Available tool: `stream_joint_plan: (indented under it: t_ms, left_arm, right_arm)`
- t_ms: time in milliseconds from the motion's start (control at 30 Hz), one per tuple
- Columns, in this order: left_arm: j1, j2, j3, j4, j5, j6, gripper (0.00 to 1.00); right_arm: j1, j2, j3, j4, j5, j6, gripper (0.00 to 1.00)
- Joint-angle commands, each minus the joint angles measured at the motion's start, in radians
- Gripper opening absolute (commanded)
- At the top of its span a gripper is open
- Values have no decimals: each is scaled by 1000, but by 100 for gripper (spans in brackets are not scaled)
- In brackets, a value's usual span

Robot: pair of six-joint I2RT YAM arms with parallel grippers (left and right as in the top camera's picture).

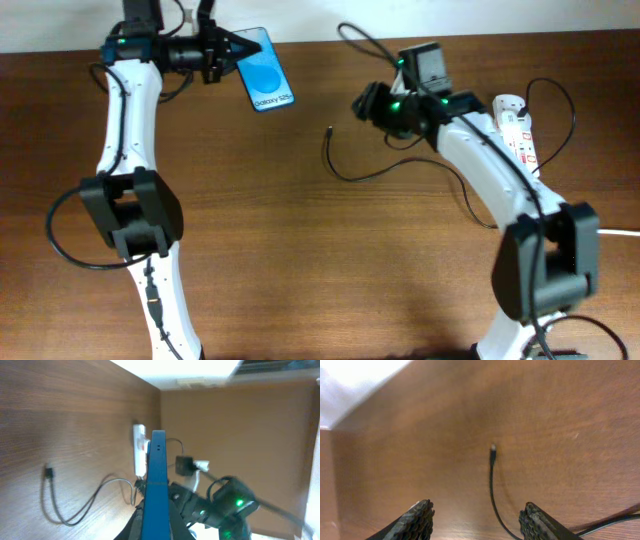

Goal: Plug charger to phone and switch on socket
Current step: 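Grasp the USB-C plug of the black cable with the right gripper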

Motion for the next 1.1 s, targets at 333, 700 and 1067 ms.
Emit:
stream_joint_plan:
  t_ms: [333,700,1067]
  left_arm:
    - [28,5,4,-154,-92,76,0]
    - [21,5,4,-229,-130,128,0]
    - [20,5,4,-277,-130,135,0]
  right_arm:
    - [84,327,7,242,-97,7,50]
    - [84,431,7,286,-78,6,41]
    - [67,441,7,248,-114,-57,4]
